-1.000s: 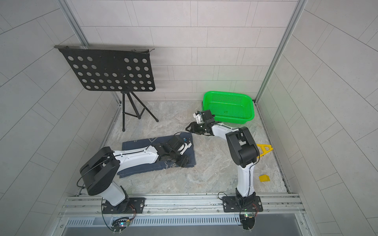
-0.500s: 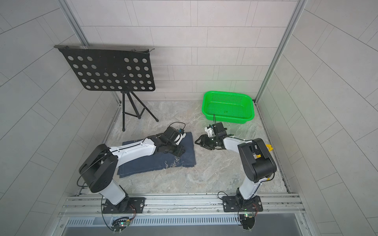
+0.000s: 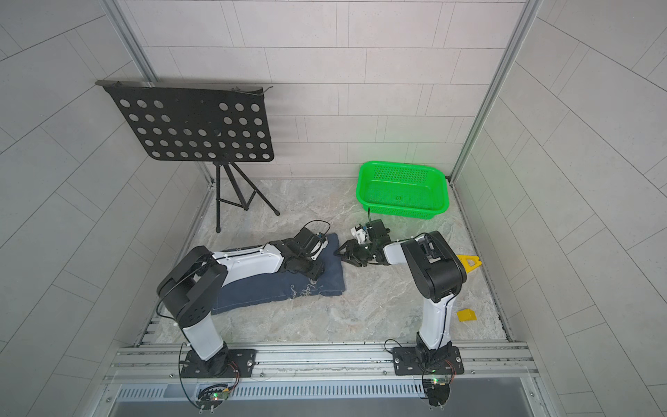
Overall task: Roll up the pillowcase
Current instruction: Roll the pillowcase at the center of the board.
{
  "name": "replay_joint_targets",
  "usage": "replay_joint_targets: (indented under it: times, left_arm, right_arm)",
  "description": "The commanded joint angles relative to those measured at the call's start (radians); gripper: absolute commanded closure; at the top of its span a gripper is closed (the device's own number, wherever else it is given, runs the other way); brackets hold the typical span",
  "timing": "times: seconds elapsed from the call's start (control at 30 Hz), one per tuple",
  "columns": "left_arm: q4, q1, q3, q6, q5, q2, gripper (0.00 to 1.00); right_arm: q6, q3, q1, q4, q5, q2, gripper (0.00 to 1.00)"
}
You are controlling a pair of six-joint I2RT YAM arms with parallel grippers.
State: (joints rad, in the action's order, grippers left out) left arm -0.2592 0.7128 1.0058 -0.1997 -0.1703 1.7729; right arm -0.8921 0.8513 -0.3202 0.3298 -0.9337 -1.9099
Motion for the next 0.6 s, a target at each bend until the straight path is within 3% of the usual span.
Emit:
replay_joint_targets:
  times: [0.0, 0.27, 0.37, 0.47, 0.57]
  left_arm:
    - [-0.001, -0.01, -0.006, 0.018, 0.011, 0.012, 0.47]
    - [-0.011, -0.014, 0.001, -0.004, -0.029, -0.01, 0.46]
    - [-0.046, -0.013, 0.015, -0.007, -0.046, -0.043, 0.45]
    - [-0.08, -0.014, 0.035, -0.02, -0.075, -0.083, 0.43]
    - [-0.097, -0.014, 0.046, -0.034, -0.09, -0.122, 0.42]
  right_arm:
    - [-0.071, -0.019, -0.013, 0.096, -0.029, -0.033, 0.61]
    - [-0.072, -0.02, -0.016, 0.114, -0.02, 0.016, 0.99]
    - [0.013, -0.008, -0.002, -0.013, 0.009, 0.061, 1.0]
    - [0.235, 0.066, 0.008, -0.358, 0.11, 0.119, 1.0]
    - [0.331, 0.1, 0.046, -0.554, 0.201, 0.168, 1.0]
